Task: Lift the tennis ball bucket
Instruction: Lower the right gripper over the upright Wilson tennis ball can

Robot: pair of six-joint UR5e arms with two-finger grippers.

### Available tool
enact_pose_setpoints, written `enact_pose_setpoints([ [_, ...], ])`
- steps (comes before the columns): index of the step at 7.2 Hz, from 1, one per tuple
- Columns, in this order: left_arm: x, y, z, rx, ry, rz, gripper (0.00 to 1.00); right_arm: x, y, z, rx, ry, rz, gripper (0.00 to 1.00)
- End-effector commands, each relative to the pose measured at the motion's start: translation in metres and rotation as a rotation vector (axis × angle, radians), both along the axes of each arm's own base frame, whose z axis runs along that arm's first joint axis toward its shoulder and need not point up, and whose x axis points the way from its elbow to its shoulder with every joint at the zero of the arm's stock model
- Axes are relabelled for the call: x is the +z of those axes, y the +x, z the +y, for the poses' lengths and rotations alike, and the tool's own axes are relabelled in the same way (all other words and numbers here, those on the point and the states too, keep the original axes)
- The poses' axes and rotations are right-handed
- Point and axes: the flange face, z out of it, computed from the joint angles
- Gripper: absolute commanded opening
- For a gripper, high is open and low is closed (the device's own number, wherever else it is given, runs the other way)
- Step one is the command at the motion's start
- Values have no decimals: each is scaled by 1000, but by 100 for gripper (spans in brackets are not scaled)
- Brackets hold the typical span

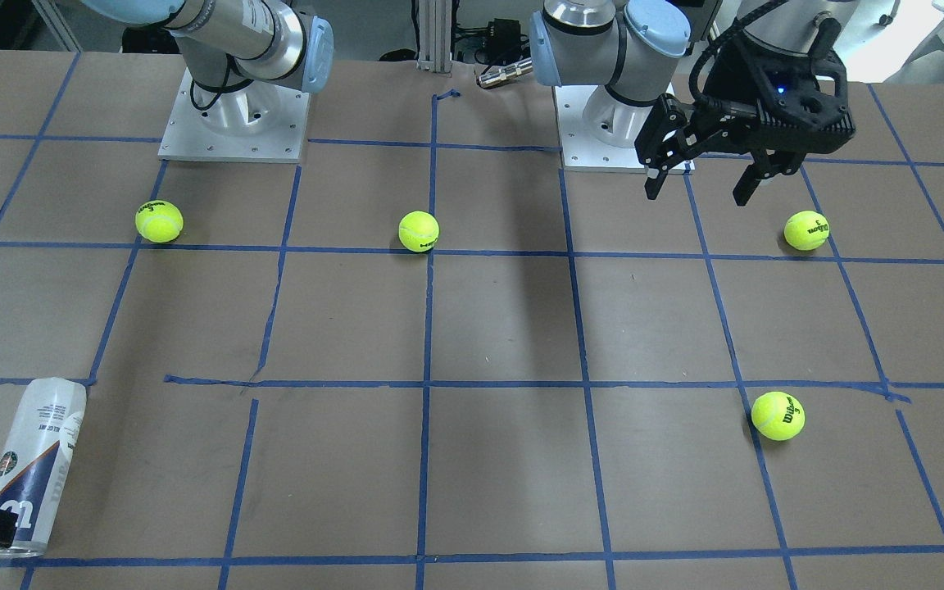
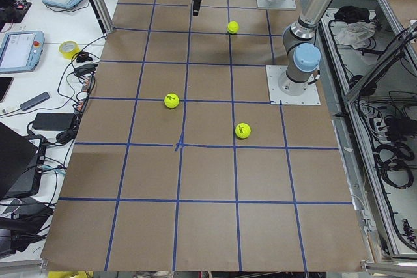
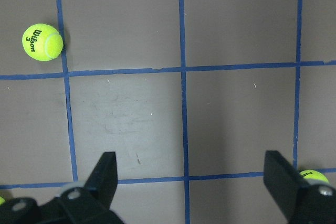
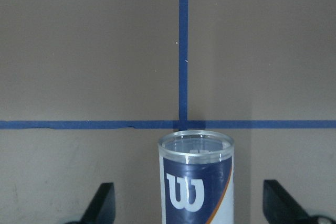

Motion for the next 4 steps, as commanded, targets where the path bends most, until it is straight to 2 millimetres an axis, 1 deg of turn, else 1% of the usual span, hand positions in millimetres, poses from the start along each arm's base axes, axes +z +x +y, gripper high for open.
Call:
enact_pose_setpoints([
  [1, 0, 0, 0, 0, -1, -3, 100, -64, -17, -7, -15, 70, -44, 98],
  [2, 0, 0, 0, 0, -1, -3, 100, -67, -22, -5, -11, 74, -41, 98],
  [3, 0, 0, 0, 0, -1, -3, 100, -77, -24, -3, -14, 89, -49, 98],
  [4, 0, 0, 0, 0, -1, -3, 100, -82, -25, -4, -12, 83, -42, 95],
])
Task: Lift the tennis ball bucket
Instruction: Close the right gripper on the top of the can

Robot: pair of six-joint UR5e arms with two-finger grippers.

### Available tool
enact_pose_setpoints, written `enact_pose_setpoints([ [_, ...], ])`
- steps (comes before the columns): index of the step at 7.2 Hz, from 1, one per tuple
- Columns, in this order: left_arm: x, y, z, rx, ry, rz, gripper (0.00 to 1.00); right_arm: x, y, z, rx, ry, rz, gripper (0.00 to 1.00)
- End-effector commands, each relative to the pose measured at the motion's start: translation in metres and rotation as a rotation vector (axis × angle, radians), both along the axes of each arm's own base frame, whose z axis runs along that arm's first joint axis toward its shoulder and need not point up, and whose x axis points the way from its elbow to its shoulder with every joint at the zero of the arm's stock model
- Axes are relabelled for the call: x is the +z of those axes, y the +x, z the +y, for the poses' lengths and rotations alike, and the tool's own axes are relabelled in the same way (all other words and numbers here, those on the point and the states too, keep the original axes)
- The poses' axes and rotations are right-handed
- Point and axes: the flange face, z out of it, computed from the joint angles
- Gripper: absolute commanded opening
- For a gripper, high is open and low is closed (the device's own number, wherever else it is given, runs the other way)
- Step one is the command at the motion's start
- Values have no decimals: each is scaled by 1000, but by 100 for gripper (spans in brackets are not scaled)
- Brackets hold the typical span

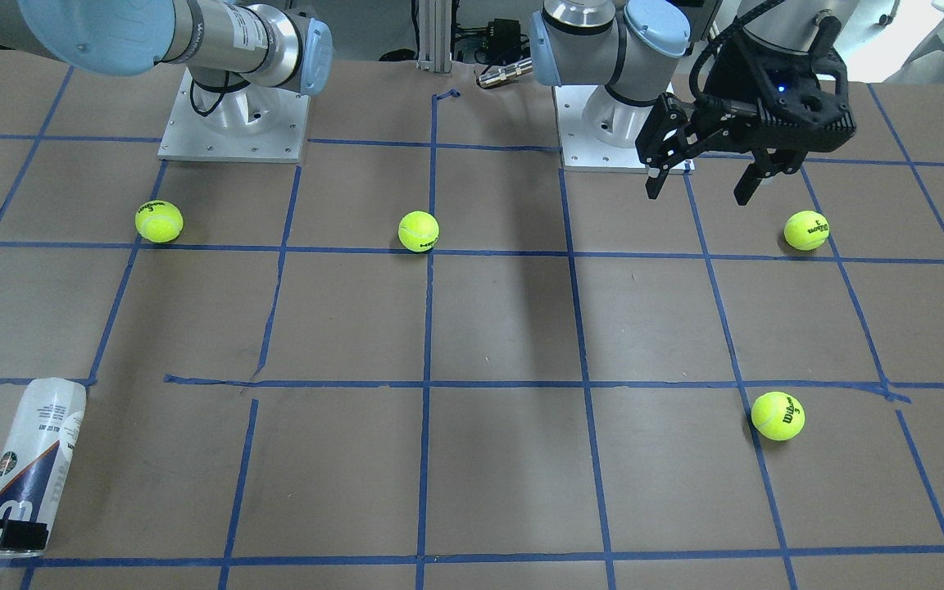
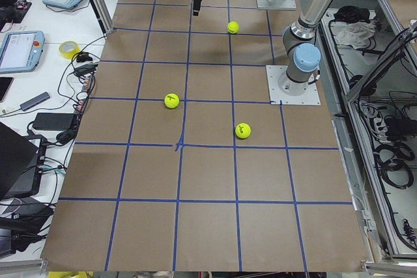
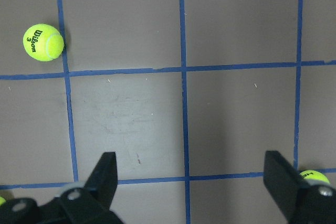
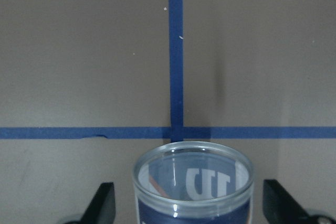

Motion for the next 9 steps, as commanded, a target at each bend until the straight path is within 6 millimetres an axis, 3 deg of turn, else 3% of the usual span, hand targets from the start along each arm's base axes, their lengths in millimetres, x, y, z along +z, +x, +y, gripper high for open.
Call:
enact_pose_setpoints([
  [1, 0, 1, 0, 1, 0, 1, 100, -14, -4, 0, -3, -4, -2, 93],
  [2, 0, 0, -1, 4, 0, 5, 100, -34, -5, 5, -6, 25, -14, 85],
  [4, -1, 0, -1, 2, 1, 6, 100, -38, -4, 9, -9, 36, -19, 82],
  [5, -1, -1, -1, 2, 1, 6, 100, -33, -4, 8, -6, 29, -15, 73],
  [6, -2, 0, -2, 1, 1, 6, 100, -31, -3, 9, -5, 28, -15, 55],
  [7, -2, 0, -2, 1, 1, 5, 100, -23, -2, 9, 11, 19, -13, 43],
  [8, -2, 0, -2, 1, 2, 6, 100, 8, 9, 11, 26, -9, -5, 43],
  [9, -2, 0, -2, -1, 1, 6, 100, 38, 32, 16, 55, -19, 0, 44],
])
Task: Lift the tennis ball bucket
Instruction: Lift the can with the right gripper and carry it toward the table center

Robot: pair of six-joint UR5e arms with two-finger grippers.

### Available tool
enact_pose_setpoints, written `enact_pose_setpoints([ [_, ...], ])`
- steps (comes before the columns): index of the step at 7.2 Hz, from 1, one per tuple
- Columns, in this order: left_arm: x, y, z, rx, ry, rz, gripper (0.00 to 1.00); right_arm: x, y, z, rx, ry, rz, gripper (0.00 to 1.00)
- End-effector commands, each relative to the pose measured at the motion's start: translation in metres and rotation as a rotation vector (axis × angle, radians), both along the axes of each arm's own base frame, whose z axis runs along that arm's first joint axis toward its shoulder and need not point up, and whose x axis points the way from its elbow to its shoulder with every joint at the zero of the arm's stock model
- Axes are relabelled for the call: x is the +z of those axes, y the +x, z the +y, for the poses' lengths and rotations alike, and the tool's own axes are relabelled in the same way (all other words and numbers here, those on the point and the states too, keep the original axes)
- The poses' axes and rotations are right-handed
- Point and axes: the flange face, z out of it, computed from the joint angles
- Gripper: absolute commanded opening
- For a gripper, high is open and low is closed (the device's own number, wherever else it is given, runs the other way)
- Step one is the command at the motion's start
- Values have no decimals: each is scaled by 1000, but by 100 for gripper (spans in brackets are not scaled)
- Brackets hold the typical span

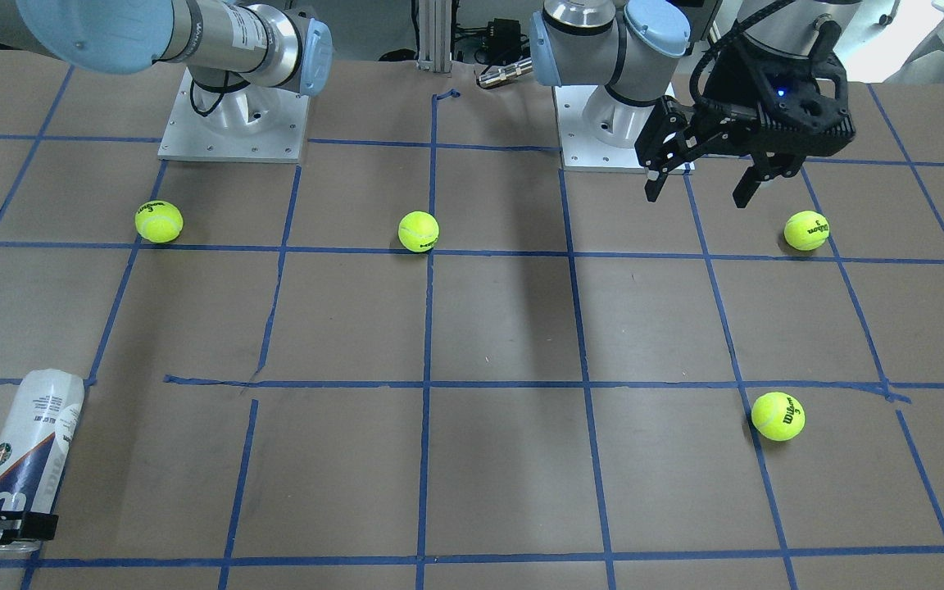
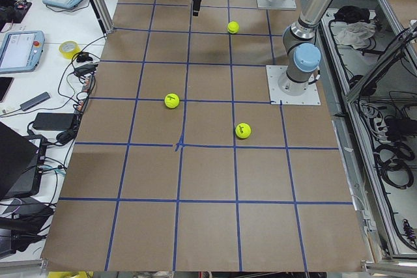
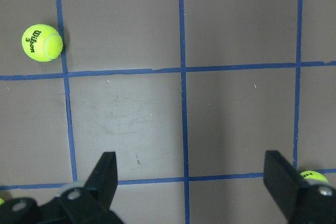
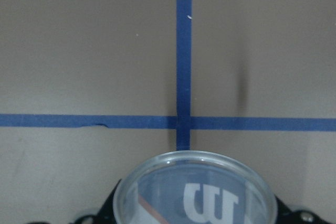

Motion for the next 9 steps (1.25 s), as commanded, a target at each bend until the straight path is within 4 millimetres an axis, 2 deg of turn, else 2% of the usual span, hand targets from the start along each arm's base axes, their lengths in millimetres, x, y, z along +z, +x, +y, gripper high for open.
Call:
enact_pose_setpoints([
  [1, 0, 0, 0, 0, -1, -1, 100, 51, 52, 12, 77, -30, 7, 41],
  [2, 0, 0, 0, 0, 1, -1, 100, 66, 98, 23, 158, -22, 5, 33],
  [3, 1, 0, 1, 0, 0, -1, 100, 80, 163, 38, 263, -26, 6, 30],
  [5, 1, 0, 1, -1, 0, -3, 100, 102, 290, 69, 582, -52, 4, 32],
  [7, 1, 0, 1, -7, -1, -2, 100, 106, 401, 103, 814, -96, 8, 32],
  [8, 1, 0, 1, -9, -1, -2, 100, 104, 442, 114, 904, -144, 15, 31],
  [9, 1, 1, 0, -11, -2, -6, 100, 93, 470, 126, 961, -136, 18, 30],
])
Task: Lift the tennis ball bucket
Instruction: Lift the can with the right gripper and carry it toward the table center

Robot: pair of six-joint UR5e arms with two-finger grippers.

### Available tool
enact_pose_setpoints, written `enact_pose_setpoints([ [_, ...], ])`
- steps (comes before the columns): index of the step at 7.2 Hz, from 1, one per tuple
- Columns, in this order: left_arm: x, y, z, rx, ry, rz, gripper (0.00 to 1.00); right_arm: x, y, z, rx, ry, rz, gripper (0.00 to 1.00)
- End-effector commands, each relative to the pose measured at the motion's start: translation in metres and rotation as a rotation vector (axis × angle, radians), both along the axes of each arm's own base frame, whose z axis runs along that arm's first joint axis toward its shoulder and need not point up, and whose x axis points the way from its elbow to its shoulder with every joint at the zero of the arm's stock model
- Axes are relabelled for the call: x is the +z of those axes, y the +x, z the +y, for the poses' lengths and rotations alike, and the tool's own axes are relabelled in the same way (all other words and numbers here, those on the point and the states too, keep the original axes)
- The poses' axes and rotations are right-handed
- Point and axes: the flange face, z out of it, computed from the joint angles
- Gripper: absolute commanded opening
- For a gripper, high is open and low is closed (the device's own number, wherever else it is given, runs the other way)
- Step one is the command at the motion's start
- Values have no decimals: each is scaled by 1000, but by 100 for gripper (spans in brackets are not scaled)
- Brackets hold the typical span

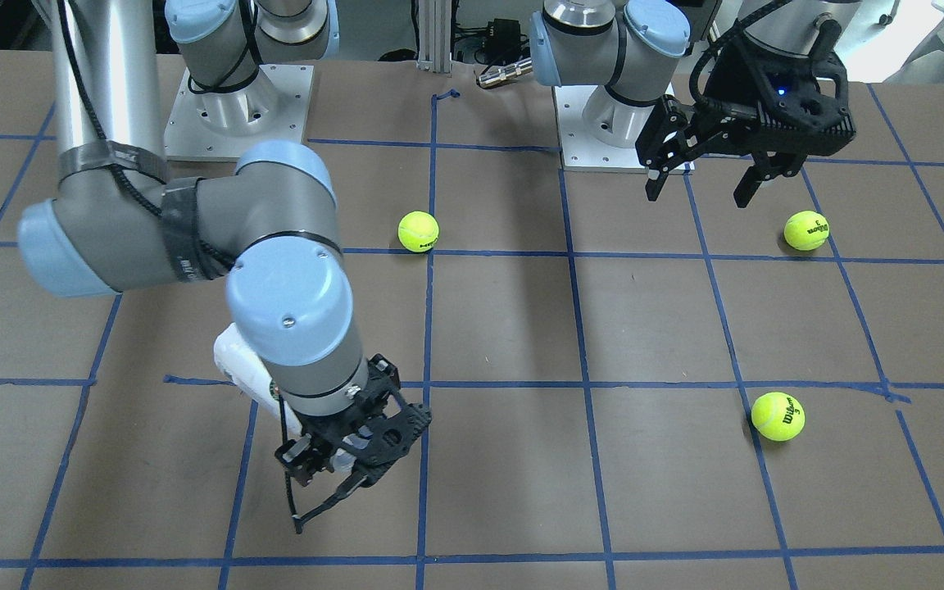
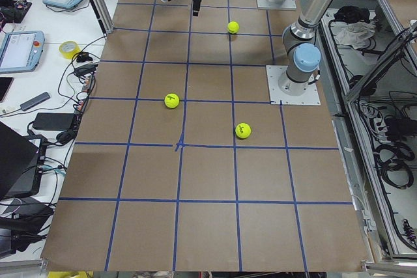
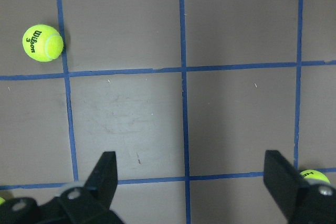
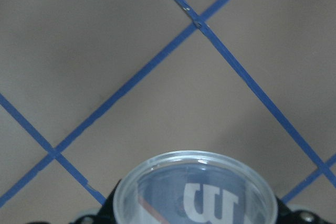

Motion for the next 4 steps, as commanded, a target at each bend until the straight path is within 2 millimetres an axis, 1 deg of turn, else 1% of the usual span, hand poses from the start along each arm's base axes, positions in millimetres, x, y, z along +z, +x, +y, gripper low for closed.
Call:
enact_pose_setpoints([
  [1, 0, 0, 0, -5, -1, -3, 100, -36, 72, 21, 143, -36, -3, 30],
  [2, 0, 1, 0, -3, -2, -7, 100, -59, 108, 26, 292, -106, -9, 31],
  [3, 3, 2, 1, 1, -7, -9, 100, -85, 127, 26, 400, -140, -17, 29],
  [4, 3, 7, 0, 11, -7, -5, 100, -91, 150, 41, 445, -137, -19, 26],
])
